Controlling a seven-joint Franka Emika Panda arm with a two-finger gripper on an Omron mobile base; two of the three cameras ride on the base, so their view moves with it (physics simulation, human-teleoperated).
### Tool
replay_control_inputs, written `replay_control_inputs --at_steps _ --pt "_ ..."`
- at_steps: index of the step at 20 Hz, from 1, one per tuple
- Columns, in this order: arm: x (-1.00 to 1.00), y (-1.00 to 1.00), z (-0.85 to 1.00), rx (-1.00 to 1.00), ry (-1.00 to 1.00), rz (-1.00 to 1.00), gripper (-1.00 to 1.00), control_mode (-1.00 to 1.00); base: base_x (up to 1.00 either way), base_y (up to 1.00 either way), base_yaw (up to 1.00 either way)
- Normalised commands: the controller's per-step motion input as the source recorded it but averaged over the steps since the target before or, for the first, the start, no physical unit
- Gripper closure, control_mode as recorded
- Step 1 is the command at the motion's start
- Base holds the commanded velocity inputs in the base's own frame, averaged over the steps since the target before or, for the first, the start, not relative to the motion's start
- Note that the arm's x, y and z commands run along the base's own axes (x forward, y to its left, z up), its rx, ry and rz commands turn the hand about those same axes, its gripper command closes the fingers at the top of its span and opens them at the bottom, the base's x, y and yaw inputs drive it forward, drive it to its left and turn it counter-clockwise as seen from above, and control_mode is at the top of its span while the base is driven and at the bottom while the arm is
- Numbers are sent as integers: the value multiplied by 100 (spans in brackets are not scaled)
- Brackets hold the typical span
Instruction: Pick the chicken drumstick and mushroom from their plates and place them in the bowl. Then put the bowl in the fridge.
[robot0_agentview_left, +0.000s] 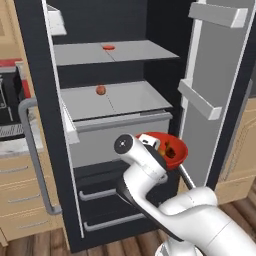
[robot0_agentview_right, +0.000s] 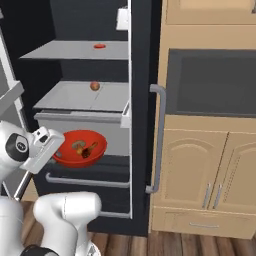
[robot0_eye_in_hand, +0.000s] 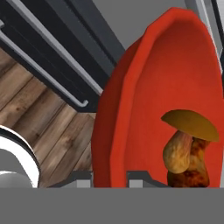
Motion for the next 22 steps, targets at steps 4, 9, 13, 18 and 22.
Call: replay_control_inputs --at_steps 4,9,13,18,22 --pt "0 0 0 0 0 0 100 100 23 24 2" --pt "0 0 0 0 0 0 100 100 32 23 3" --pt "0 0 0 0 0 0 100 100 32 8 6" --pt "0 0 0 0 0 0 100 100 41 0 1" --pt "0 0 0 0 0 0 100 100 40 2 1"
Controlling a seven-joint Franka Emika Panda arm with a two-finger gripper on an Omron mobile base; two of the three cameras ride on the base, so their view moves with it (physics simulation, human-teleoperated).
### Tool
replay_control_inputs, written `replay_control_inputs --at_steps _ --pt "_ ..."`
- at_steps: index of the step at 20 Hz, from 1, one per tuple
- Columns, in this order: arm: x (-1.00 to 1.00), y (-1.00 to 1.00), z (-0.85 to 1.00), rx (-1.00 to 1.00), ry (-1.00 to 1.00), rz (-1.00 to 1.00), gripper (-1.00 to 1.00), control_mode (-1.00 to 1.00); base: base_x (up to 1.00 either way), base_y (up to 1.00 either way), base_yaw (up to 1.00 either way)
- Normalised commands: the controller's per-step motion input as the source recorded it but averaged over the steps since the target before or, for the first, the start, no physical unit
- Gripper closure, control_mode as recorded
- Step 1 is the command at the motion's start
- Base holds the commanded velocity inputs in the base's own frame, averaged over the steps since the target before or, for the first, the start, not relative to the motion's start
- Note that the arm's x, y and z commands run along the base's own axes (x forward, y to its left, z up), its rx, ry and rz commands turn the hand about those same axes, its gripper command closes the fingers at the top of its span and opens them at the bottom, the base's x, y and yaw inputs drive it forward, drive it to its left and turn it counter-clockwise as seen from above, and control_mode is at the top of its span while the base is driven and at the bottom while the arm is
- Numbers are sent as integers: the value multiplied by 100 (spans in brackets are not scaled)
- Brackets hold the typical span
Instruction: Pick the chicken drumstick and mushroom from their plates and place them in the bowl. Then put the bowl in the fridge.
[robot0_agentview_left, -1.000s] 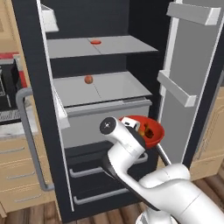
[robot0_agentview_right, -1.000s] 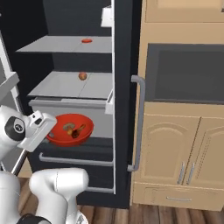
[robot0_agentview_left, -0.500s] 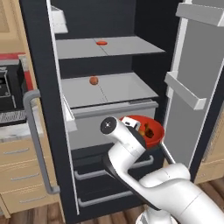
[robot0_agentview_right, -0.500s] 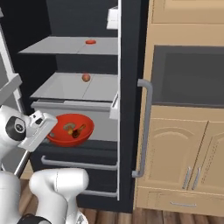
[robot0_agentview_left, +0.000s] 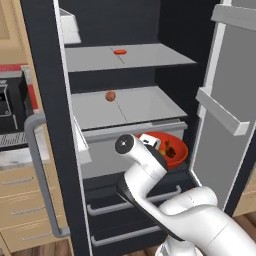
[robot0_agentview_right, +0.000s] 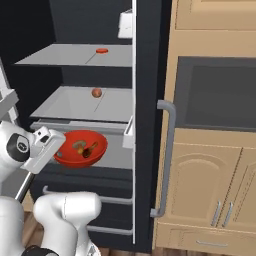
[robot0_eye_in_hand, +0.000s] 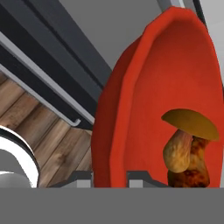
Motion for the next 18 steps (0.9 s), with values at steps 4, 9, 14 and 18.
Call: replay_control_inputs --at_steps 4,9,14,18 --pt "0 0 0 0 0 0 100 100 25 3 0" --pt "0 0 0 0 0 0 100 100 36 5 0" --pt "0 0 0 0 0 0 100 100 42 6 0" --pt "0 0 0 0 0 0 100 100 12 1 0"
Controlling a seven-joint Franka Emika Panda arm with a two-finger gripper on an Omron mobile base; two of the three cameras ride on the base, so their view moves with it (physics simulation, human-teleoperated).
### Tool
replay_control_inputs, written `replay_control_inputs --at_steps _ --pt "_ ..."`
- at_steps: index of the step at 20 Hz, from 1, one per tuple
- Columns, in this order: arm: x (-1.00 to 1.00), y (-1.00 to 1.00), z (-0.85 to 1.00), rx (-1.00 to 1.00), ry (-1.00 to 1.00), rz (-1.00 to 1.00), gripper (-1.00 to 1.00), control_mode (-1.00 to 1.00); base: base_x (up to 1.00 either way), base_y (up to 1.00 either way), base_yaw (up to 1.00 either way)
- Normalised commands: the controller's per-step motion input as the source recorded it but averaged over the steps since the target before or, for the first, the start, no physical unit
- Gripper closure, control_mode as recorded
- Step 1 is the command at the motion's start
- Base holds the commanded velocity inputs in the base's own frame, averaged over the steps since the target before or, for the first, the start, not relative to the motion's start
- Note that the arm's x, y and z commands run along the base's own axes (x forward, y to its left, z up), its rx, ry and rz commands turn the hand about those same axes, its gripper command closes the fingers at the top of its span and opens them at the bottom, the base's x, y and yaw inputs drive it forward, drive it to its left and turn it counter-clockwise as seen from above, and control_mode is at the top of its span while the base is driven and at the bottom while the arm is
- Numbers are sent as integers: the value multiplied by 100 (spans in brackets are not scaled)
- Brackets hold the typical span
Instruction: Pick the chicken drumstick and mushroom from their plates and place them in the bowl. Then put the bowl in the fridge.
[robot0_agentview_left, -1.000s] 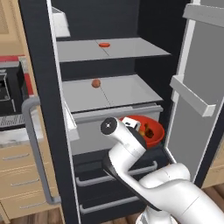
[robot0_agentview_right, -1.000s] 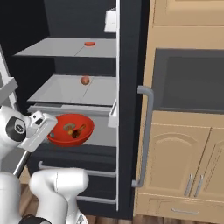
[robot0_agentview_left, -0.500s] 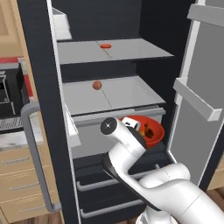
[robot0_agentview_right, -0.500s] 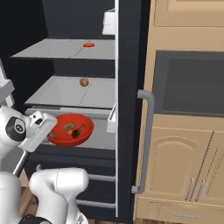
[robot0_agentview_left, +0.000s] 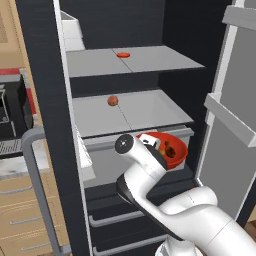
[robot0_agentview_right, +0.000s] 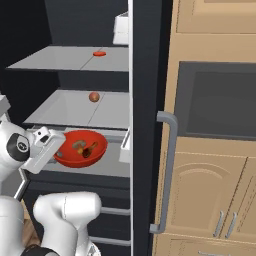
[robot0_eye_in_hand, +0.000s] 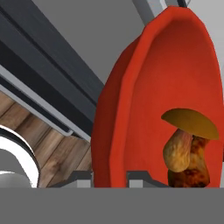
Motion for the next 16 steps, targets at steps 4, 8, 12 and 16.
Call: replay_control_inputs --at_steps 4,8,12,16 --pt "0 0 0 0 0 0 100 100 0 0 0" --pt "0 0 0 0 0 0 100 100 0 0 0" --pt "0 0 0 0 0 0 100 100 0 0 0" --pt "0 0 0 0 0 0 100 -100 0 0 0"
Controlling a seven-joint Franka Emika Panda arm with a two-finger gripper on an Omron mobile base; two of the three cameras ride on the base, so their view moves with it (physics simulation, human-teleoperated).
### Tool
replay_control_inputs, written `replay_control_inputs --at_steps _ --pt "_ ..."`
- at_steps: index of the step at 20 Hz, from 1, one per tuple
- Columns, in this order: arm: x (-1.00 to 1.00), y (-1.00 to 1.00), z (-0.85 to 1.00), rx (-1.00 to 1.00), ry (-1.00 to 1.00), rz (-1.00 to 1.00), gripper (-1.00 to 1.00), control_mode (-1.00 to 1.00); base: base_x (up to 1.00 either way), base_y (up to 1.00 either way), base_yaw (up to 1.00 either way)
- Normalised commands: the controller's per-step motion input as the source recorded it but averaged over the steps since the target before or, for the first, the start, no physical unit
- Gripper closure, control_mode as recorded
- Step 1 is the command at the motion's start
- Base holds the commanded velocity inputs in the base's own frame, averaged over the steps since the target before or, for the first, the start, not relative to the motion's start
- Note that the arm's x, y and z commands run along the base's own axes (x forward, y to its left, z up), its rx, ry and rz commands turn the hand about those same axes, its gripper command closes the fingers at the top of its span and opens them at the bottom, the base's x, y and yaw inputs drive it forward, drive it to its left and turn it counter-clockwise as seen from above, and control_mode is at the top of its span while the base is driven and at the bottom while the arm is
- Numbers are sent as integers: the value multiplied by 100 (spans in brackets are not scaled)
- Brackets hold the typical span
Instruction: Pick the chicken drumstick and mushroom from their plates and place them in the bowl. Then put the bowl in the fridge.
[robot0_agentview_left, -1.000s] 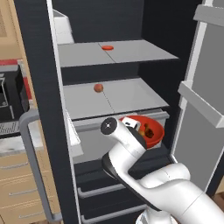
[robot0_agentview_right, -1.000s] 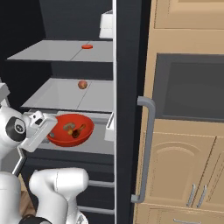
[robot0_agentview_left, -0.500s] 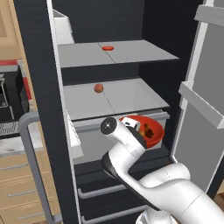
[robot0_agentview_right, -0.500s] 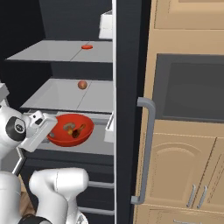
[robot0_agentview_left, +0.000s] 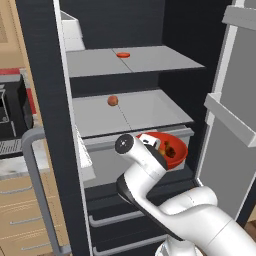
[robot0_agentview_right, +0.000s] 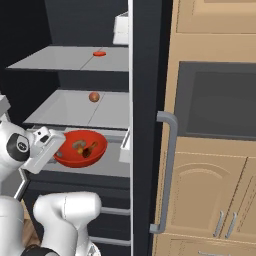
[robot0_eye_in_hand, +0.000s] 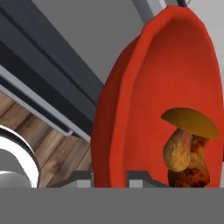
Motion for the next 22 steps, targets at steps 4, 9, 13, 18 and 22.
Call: replay_control_inputs --at_steps 4,9,13,18,22 --pt "0 0 0 0 0 0 100 -100 0 0 0" --pt "0 0 0 0 0 0 100 -100 0 0 0" --pt "-9 -4 0 0 0 0 100 -100 0 0 0" --pt "-8 -13 21 0 5 2 100 -100 0 0 0" --pt "-5 -3 34 0 4 8 100 -100 0 0 0"
